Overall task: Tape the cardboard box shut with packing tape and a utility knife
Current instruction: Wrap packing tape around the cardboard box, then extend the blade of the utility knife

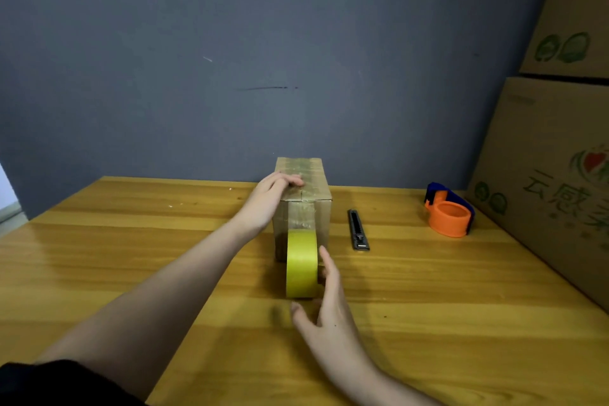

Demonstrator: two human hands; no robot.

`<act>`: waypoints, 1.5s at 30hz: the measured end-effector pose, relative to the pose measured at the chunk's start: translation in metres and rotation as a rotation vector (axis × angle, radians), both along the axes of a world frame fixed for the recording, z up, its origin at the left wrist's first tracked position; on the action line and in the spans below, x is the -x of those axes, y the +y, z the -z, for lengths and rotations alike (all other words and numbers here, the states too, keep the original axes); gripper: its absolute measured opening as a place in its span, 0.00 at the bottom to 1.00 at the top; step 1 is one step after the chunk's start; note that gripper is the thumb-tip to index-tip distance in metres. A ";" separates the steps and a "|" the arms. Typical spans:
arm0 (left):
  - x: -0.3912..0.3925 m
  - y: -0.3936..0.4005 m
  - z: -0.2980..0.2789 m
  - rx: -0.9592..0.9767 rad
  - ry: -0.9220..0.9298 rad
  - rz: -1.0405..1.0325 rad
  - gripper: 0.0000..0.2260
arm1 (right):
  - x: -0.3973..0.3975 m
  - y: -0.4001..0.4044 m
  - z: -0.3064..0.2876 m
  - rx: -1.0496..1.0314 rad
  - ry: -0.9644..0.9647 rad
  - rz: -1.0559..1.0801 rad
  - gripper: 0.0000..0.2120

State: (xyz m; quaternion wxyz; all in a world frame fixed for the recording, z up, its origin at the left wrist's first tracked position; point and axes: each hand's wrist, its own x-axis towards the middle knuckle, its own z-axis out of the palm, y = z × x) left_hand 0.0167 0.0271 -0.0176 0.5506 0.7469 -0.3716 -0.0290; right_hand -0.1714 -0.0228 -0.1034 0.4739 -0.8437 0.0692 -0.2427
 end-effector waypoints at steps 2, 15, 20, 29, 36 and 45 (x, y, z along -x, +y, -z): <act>0.002 -0.003 -0.007 -0.010 -0.040 -0.027 0.15 | 0.001 -0.012 -0.006 -0.034 0.006 0.033 0.36; 0.103 -0.091 -0.019 -0.078 0.280 0.134 0.15 | -0.049 -0.153 -0.040 -0.405 0.270 0.287 0.16; 0.103 -0.114 0.023 -0.084 0.684 -0.041 0.19 | -0.061 -0.150 -0.046 -0.651 0.333 0.306 0.19; 0.104 -0.114 0.036 0.030 1.004 -0.074 0.13 | -0.055 -0.165 -0.044 -0.340 0.526 0.288 0.14; 0.114 -0.111 0.052 0.139 0.968 0.011 0.07 | -0.022 -0.175 -0.038 -0.493 0.445 0.110 0.08; 0.116 -0.121 0.072 0.222 0.562 0.073 0.09 | 0.016 -0.175 -0.019 -0.623 0.188 -0.133 0.11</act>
